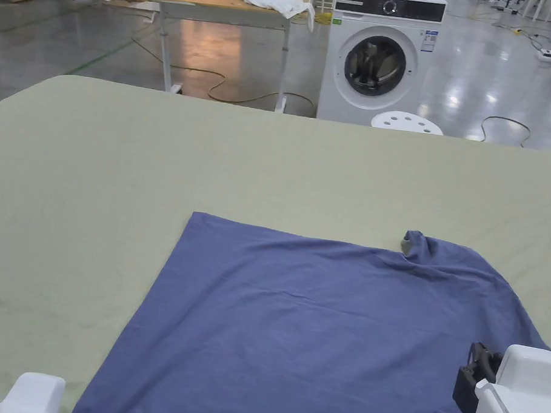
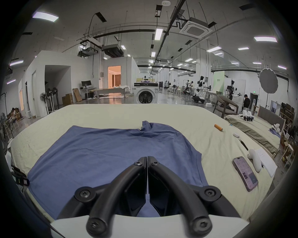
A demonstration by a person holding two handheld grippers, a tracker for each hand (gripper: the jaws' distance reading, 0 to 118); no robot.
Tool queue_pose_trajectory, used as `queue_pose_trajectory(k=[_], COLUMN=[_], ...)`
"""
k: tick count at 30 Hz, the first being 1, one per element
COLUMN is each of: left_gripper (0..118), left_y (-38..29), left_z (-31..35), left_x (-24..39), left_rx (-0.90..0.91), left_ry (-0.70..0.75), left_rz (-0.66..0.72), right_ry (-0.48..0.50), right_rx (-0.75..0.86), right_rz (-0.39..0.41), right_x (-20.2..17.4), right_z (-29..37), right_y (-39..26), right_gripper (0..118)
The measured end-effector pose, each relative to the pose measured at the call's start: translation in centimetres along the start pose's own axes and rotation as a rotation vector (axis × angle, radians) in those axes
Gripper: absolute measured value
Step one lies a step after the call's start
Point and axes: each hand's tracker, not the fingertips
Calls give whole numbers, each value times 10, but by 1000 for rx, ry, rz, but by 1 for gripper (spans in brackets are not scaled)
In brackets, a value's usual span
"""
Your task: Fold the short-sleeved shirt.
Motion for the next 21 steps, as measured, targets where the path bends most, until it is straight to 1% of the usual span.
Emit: queue_pose_trajectory(k=[1, 3, 5, 6, 7, 8, 9, 14, 18, 19, 20, 21], left_gripper=[26, 3, 2, 2, 2, 2, 2, 2, 2, 2, 2, 2], left_y=[1, 3, 3, 3, 3, 2, 1, 1, 0, 0, 0, 0], left_z=[0, -2, -1, 1, 2, 3, 4, 7, 7, 8, 7, 8], left_x=[1, 2, 1, -1, -3, -5, -6, -6, -8, -9, -10, -11], left_rx=[-4, -10, -8, -6, -2, 6, 9, 15, 20, 20, 22, 25], left_ry=[-28, -99, -67, -74, -81, -88, -91, -93, -96, -99, -100, -100], left_rz=[-2, 13, 10, 13, 28, 40, 45, 40, 50, 52, 52, 52], right_ry=[-3, -20, -42, -52, -48, -48, -46, -37, -28, -28, -21, -1], right_rx=[-9, -45, -105, -126, -149, -193, -241, -414, -512, -524, -522, -526], right_rz=[8, 31, 63, 75, 75, 75, 80, 79, 81, 73, 60, 43], right_x=[4, 16, 30, 38, 46, 56, 64, 89, 95, 96, 98, 99], right_z=[3, 12, 22, 29, 34, 39, 44, 59, 54, 51, 48, 46], right_y=[-1, -4, -7, -9, -10, -12, -15, -40, -69, -74, -79, -84], right_gripper=[0, 0, 4, 11, 27, 41, 50, 57, 57, 56, 52, 43])
